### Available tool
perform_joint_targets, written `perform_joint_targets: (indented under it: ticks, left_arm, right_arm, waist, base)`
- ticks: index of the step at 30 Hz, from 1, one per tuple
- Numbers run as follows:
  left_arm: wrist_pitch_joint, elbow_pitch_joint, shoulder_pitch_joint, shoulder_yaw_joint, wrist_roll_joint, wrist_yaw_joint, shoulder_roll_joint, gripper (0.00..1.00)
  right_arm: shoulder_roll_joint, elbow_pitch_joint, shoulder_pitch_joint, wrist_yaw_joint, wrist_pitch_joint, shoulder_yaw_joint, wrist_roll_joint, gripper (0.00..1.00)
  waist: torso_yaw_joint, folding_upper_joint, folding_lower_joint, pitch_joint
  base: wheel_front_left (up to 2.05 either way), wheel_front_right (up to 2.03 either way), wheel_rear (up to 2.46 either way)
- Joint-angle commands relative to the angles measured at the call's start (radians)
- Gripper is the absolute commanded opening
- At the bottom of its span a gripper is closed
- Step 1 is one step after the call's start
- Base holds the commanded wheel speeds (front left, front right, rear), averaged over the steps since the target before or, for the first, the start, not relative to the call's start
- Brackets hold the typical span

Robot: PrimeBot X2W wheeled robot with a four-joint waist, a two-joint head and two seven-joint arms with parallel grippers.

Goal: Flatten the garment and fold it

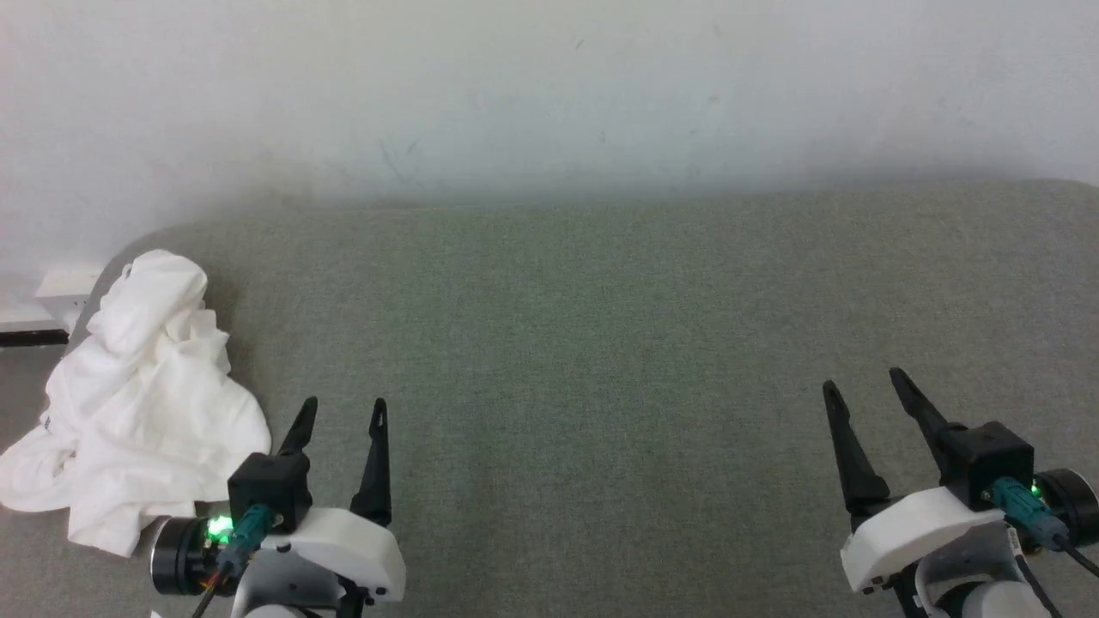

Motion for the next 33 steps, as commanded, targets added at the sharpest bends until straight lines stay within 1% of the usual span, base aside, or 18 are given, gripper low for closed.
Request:
perform_joint_targets:
  ticks: [1, 7, 13, 33]
  left_arm:
    - [-0.012, 0.004, -0.014, -0.004, -0.008, 0.000, 0.000, 1.00]
    - [-0.025, 0.007, -0.019, -0.006, -0.027, 0.002, -0.001, 1.00]
    - [-0.037, 0.009, -0.021, -0.004, -0.044, 0.004, -0.001, 1.00]
    - [-0.079, 0.035, -0.005, 0.004, -0.099, 0.009, -0.001, 1.00]
  right_arm:
    - [0.001, 0.002, 0.005, 0.000, -0.010, -0.005, 0.012, 1.00]
    - [0.001, -0.003, 0.008, 0.000, -0.023, -0.009, 0.016, 1.00]
    - [0.001, -0.008, 0.011, 0.000, -0.035, -0.011, 0.019, 1.00]
    - [0.002, -0.016, 0.024, 0.000, -0.077, 0.010, 0.028, 1.00]
  waist:
    - [0.003, 0.0000, 0.0000, 0.000]
    - [0.025, 0.0000, 0.0000, 0.001]
    - [0.060, 0.0000, 0.0000, 0.002]
    - [0.242, 0.0000, 0.0000, -0.011]
  base:
    - [0.00, 0.00, 0.00]
    - [0.00, 0.00, 0.00]
    - [0.00, 0.00, 0.00]
    - [0.00, 0.00, 0.00]
